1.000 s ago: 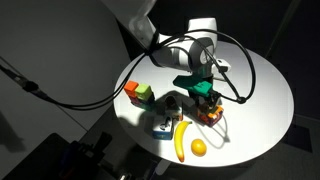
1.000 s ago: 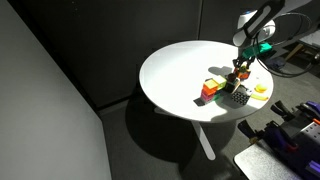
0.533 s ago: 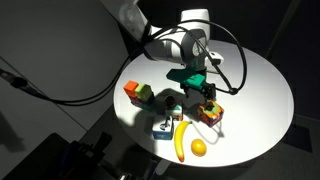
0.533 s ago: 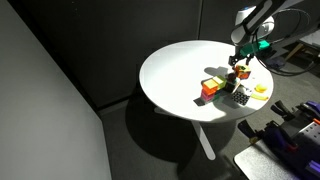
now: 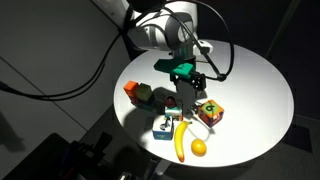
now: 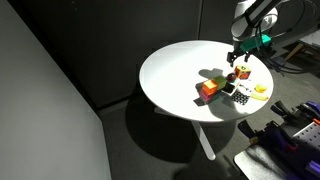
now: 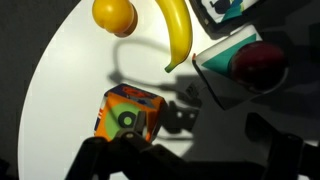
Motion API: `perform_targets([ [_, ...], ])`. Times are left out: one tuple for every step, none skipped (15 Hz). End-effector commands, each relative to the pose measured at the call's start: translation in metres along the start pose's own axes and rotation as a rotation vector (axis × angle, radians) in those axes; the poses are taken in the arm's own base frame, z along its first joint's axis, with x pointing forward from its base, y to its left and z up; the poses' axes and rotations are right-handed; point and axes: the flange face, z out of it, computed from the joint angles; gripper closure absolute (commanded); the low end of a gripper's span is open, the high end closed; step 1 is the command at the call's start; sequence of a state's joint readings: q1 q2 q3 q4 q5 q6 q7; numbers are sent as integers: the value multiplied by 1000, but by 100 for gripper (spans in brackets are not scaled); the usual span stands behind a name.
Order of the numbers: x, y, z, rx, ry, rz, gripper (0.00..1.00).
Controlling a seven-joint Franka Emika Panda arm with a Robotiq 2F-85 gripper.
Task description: Pick up the block with a number from the stack and put it on the table to the right
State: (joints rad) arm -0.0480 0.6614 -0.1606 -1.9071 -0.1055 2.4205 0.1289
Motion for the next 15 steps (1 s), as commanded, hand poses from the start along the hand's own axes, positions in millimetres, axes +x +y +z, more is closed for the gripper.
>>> perform_targets([
  [-30,-6,-23,2,-51,-46,0],
  [-36,-9,-27,0,-72,-58,0],
  [-42,-11,-29,-1,-91,-68,0],
  [-49,-13,-33,-3,-113,-80,0],
  [-54,-14,-36,-4,-127,-87,0],
  [-59,-16,-39,0,-145,-98,0],
  [-64,-17,-43,2,-159,-106,0],
  [-69,-19,-46,5,-171,-117,0],
  [-75,-20,-50,10,-184,-128,0],
  [-79,-22,-53,10,-195,-135,0],
  [-85,-23,-58,13,-204,-145,0],
  [-90,-25,-60,15,-213,-153,0],
  [-95,-27,-64,15,-220,-157,0],
  [-100,-29,-67,17,-232,-160,0],
  [-104,-30,-70,15,-240,-159,0],
])
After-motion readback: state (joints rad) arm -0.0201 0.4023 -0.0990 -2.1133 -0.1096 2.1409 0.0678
